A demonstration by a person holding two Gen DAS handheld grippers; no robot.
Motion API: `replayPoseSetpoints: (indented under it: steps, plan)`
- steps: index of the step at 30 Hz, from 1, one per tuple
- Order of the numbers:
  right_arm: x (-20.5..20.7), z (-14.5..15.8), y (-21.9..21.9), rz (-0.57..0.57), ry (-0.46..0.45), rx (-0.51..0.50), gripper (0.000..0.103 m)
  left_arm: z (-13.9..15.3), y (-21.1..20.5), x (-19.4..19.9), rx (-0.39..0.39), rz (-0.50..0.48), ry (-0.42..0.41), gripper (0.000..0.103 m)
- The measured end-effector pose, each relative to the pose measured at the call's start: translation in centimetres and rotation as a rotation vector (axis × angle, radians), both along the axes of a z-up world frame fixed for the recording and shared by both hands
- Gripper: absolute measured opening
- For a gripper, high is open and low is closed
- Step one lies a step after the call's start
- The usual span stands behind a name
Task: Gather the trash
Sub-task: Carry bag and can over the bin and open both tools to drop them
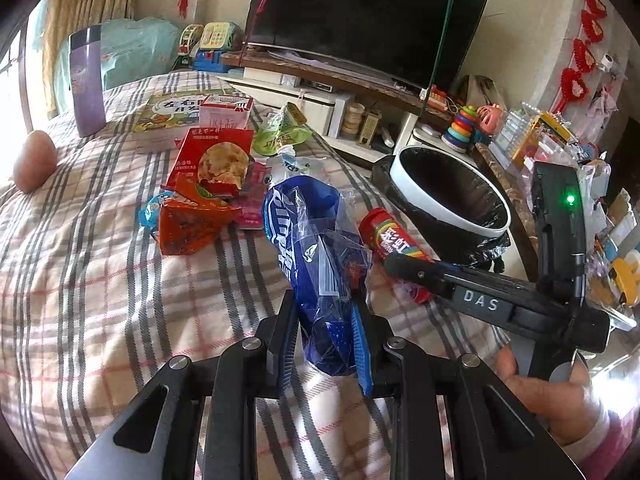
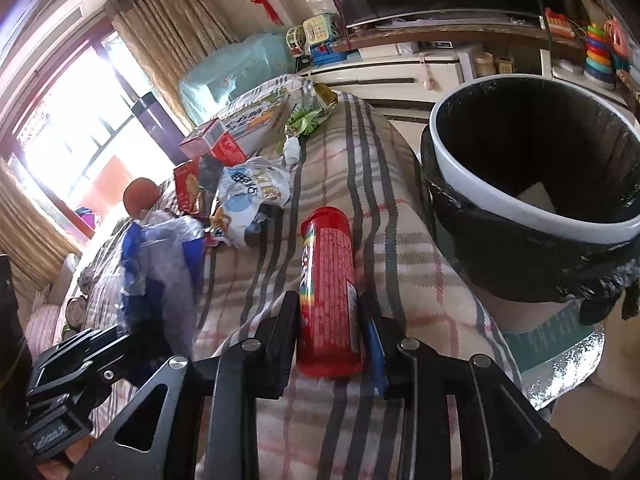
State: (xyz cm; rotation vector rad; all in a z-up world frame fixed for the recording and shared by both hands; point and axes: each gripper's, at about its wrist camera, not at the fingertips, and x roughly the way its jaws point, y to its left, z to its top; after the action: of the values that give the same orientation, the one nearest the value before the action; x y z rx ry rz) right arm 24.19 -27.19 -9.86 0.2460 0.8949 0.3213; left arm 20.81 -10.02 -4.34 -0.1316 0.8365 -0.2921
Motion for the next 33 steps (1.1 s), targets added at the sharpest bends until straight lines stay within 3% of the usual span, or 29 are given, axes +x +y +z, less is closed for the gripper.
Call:
replayPoseSetpoints:
  steps: [9, 19, 33]
  plan:
    - [-1.0, 1.7, -1.8, -0.028, -0.051, 0.0, 0.029, 0.6, -3.0, 1.8, 0.002, -0.065, -0.002, 0.024]
    - [-1.6, 5.1, -8.2, -0.14, -0.115, 0.004, 0.029, 1.2, -7.5, 5.5, 0.022, -0.16, -0.01, 0.024]
    - [1.0, 5.8, -14.8, -0.251, -0.115, -0.007, 0.029, 1.5, -12.7, 13.2, 0.037, -0.248, 0.006, 0.024]
